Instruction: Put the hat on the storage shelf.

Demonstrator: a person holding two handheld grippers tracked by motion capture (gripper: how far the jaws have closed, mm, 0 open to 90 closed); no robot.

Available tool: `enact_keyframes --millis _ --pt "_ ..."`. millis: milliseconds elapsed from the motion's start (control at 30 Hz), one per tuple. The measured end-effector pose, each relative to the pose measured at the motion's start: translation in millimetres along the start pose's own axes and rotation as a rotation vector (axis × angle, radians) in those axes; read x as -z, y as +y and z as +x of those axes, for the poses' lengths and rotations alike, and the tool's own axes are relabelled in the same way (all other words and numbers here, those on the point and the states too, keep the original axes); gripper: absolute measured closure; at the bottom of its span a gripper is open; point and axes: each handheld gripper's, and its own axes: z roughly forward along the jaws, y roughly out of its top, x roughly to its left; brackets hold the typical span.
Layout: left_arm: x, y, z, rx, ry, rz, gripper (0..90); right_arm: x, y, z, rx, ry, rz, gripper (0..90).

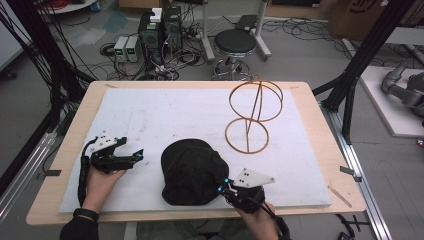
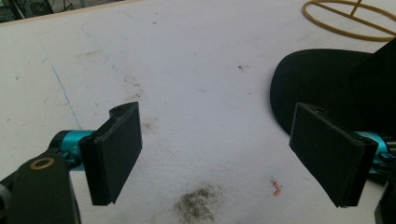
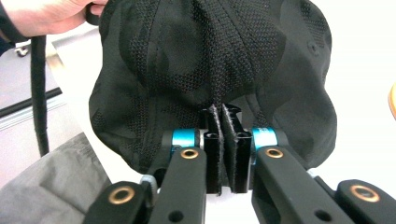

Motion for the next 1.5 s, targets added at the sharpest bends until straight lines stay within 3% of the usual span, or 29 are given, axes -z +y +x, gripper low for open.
enact_keyframes --millis 167,600,800,1033,1267,1500 --pt "0.7 0.1 0.4 0.001 0.004 -0.004 17.2 5.4 15.7 -7.9 0.024 0.034 -0.034 89.6" --pt "2.9 0.5 -1.0 0.003 -0.001 -0.020 17.2 15.5 81.8 -32.1 0.060 0.103 -0.183 90.0" --pt "4.5 -0.1 -0.2 0.008 0.001 -0.022 17.2 16.3 104.5 -43.0 0.052 0.166 -0.212 90.0" --pt "4.7 -0.2 -0.2 0.008 0.003 -0.021 17.2 14.1 128.3 -52.3 0.043 0.198 -0.238 90.0" --pt "5.0 -0.4 0.1 0.008 0.008 -0.020 17.2 12.0 150.2 -57.5 0.085 0.160 -0.243 90.0" --pt "4.5 -0.7 -0.2 0.012 0.009 -0.020 17.2 3.7 184.4 -67.1 0.146 0.127 -0.248 90.0"
